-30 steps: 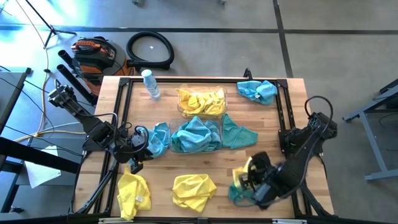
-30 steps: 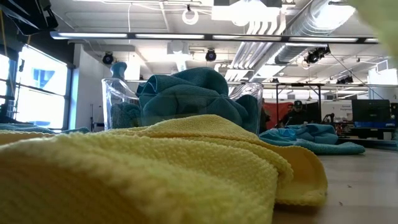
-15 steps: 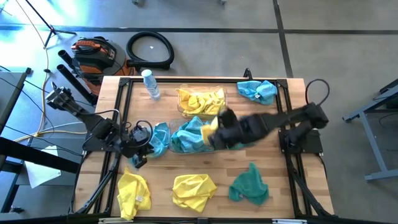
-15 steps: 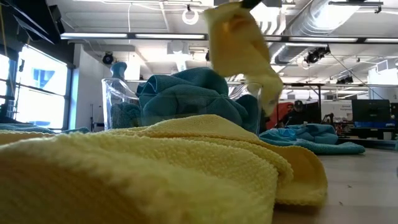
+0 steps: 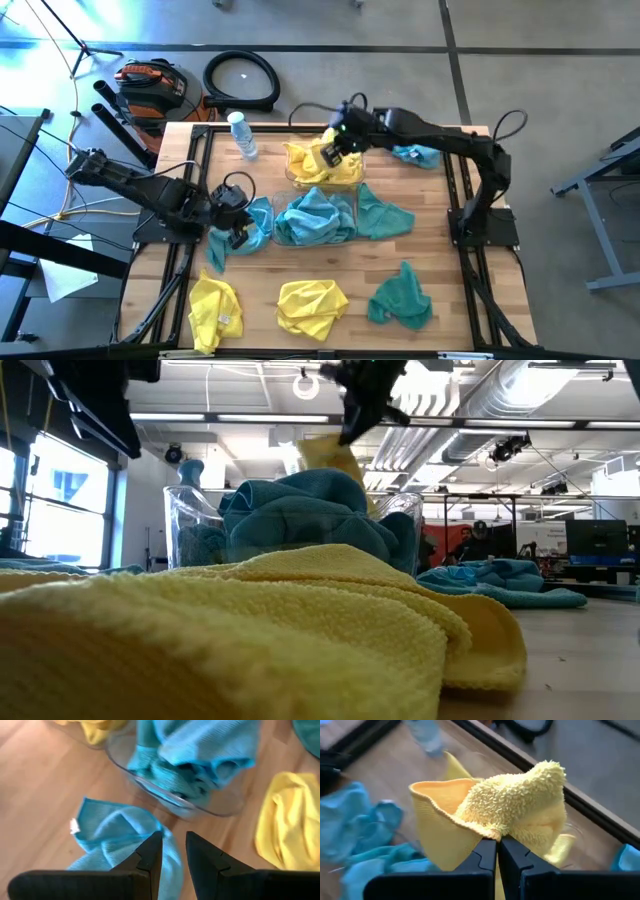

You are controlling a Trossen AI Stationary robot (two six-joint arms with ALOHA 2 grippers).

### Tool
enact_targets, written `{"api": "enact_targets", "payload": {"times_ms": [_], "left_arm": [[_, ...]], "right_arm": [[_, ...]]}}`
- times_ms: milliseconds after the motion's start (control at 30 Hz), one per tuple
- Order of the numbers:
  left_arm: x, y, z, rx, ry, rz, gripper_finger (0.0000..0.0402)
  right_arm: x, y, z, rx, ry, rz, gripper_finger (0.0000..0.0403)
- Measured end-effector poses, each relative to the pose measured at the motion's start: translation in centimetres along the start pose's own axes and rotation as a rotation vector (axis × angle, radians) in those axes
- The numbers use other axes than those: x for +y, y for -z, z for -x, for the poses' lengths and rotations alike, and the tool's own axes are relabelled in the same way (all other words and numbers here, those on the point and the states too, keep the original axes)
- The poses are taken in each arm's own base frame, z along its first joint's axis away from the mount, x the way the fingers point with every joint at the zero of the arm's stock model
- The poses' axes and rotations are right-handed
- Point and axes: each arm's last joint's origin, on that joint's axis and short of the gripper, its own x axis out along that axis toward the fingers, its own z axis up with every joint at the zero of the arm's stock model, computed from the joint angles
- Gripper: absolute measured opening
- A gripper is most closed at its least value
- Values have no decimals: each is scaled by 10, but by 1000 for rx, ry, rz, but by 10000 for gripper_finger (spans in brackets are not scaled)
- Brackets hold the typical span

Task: Sort microfiber towel by color & place in baskets
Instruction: Put the yellow microfiber cloth into the top transparent bin

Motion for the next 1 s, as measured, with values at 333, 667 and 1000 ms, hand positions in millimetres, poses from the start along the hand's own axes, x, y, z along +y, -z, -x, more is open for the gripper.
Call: {"api": "enact_targets", "payload": {"times_ms": [333,667,1000], "left_arm": [[17,-14,-6,-21,-79,107,76],[23,-17,-8,-31,-101,184,76],[23,-17,-8,-33,-100,218,76]], "right_arm": [[-20,12,-94,307,8,93,0],[-27,41,-187,513,-49,116,0],[-29,49,-219,523,-105,82,8]]}}
